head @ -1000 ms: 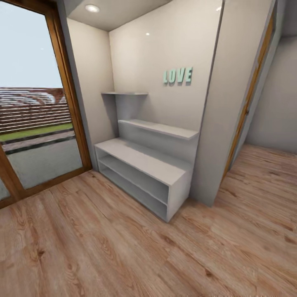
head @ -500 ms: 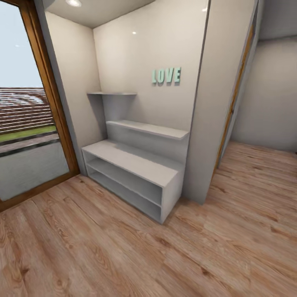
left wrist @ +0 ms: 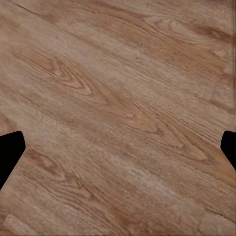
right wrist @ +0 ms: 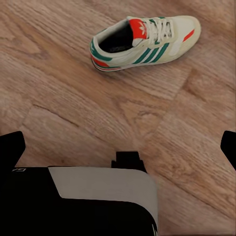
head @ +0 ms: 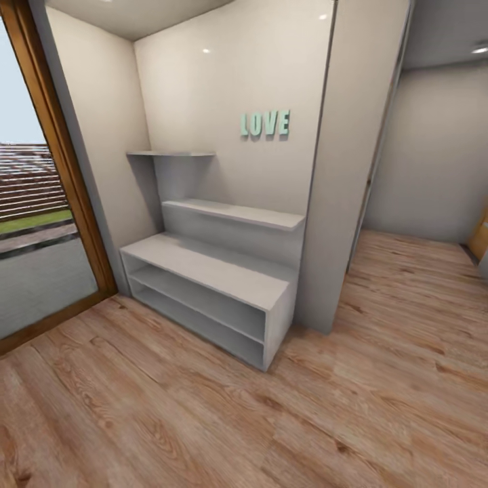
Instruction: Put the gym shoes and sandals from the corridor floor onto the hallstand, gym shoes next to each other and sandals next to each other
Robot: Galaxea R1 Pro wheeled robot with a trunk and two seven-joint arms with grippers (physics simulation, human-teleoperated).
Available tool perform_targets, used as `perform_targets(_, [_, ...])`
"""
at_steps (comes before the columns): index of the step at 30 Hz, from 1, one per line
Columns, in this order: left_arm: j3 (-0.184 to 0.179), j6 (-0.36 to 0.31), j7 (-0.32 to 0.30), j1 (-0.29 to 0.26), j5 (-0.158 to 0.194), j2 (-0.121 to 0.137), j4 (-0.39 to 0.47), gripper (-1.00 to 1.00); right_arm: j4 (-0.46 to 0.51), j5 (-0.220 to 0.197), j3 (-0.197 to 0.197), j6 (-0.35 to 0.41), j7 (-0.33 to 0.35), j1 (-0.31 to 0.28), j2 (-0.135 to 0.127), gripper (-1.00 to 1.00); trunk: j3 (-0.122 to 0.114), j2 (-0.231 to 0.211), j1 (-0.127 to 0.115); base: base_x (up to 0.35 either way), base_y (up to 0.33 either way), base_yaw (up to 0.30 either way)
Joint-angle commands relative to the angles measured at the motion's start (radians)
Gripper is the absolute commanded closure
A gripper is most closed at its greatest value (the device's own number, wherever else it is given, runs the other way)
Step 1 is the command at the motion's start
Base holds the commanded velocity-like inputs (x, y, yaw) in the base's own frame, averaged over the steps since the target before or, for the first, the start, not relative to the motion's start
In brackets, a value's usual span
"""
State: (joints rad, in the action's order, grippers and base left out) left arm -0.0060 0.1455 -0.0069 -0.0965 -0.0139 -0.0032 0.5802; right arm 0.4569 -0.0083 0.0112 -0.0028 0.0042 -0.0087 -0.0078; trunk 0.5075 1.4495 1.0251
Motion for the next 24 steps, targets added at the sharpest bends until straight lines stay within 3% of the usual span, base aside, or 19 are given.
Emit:
perform_targets(1, [0.0,0.003,-0.001,0.0,-0.001,0.0,0.0,-1.0,0.0,-0.001,0.001,0.0,0.0,0.0,0.0,-1.0,0.001,0.0,0.0,0.006,0.033,-0.255])
perform_targets(24, [0.0,0.003,-0.001,0.0,-0.001,0.0,0.0,-1.0,0.0,-0.001,0.001,0.0,0.0,0.0,0.0,-1.0,0.001,0.0,0.0,0.001,0.003,-0.256])
